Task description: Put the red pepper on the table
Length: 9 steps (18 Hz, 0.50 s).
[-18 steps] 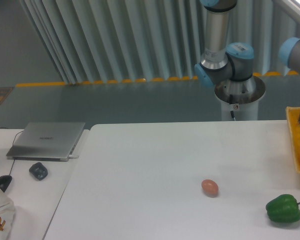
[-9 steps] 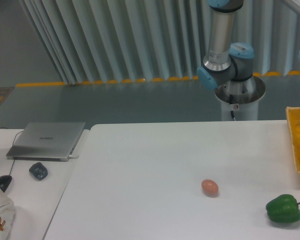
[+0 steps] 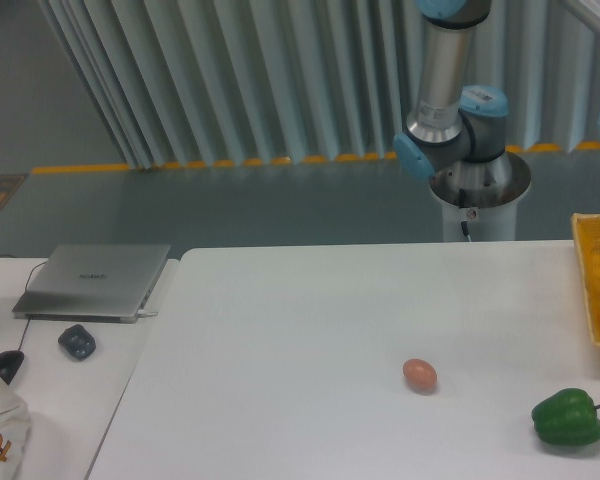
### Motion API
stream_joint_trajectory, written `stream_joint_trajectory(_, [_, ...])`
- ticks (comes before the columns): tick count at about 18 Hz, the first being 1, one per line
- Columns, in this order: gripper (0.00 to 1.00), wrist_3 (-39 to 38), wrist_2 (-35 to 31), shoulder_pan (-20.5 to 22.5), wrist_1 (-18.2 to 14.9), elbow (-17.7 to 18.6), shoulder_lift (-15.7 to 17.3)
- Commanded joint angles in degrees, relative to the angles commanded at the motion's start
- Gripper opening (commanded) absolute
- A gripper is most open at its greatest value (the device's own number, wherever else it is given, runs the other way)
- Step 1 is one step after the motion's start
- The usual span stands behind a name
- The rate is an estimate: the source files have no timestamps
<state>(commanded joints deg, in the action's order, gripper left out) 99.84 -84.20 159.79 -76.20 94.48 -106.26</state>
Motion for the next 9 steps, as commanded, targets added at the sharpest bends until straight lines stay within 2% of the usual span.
stream_joint_trajectory(9, [1.00, -1.4, -0.1, -0.9, 0.3, -0.7, -1.9])
